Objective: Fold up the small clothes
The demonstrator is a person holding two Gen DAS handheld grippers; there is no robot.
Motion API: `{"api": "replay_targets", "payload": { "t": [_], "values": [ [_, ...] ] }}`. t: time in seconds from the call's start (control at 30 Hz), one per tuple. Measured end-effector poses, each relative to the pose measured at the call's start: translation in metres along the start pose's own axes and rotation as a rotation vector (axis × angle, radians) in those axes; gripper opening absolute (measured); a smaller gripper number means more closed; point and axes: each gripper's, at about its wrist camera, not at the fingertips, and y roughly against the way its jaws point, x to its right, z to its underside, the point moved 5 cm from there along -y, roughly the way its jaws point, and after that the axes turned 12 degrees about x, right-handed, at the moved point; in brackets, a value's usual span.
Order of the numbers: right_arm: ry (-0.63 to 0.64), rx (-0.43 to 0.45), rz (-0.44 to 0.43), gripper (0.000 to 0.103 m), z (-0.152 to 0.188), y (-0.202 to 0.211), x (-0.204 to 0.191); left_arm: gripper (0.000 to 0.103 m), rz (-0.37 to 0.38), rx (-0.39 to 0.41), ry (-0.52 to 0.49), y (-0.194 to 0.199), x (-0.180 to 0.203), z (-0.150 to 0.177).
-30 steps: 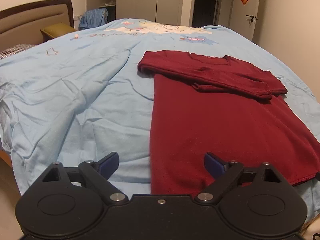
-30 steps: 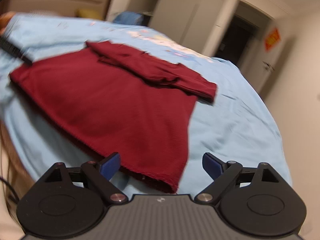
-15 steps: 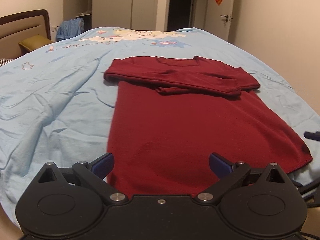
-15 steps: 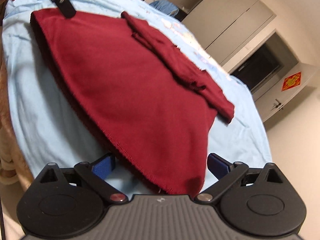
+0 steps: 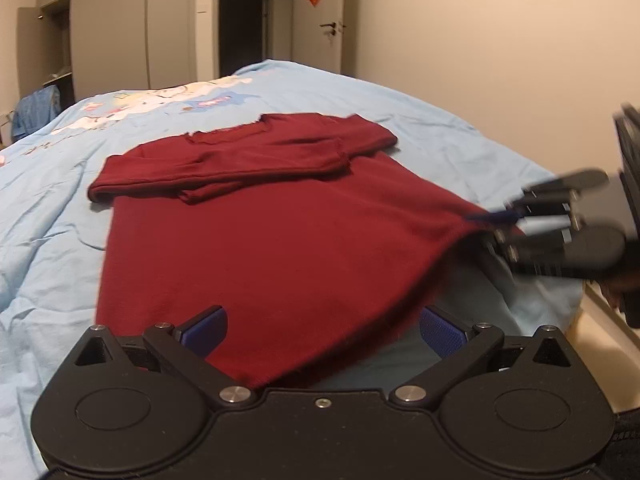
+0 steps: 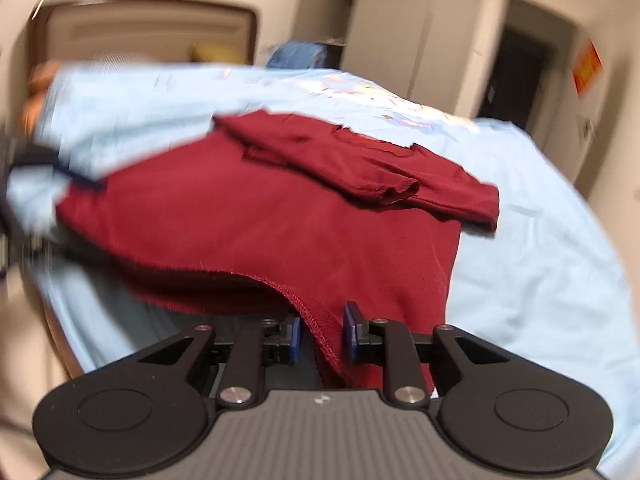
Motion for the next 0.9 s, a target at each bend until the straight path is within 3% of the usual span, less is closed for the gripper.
{"api": "replay_targets", "payload": {
  "t": [0.1, 0.23, 0.3, 0.37, 0.47, 0.73, 0.9],
  "values": [
    [-0.13, 0.014, -0.019, 0.024, -0.009, -0.009, 0.017, 0.102, 0.004, -0.032, -0.033, -0.007, 0.006, 0.005],
    [-0.21, 0.023, -0.033, 0.024, -0.017, -0.017, 0.03, 0.099, -0.047, -0.082, -0.122, -0.018, 0.007, 0.012],
    [-0.221, 0.024, -0.033, 0.024, -0.018, -0.021, 0.033, 0.092, -0.067, -0.101, -0.156, -0.022, 0.005, 0.014],
    [-0.228, 0.025, -0.026, 0.024, -0.018, -0.024, 0.036, 0.074, -0.069, -0.126, -0.154, -0.024, 0.0, 0.016],
    [-0.24, 0.027, -0.017, 0.023, -0.016, -0.026, 0.036, 0.058, -0.104, -0.136, -0.134, -0.022, -0.014, 0.019],
    [-0.262, 0.027, 0.012, 0.021, -0.013, -0.033, 0.037, 0.047, -0.279, -0.127, -0.124, 0.004, -0.057, 0.027],
    [-0.271, 0.016, 0.023, 0.021, -0.012, -0.041, 0.038, 0.042, -0.337, -0.085, -0.095, 0.02, -0.079, 0.025]
  ]
}}
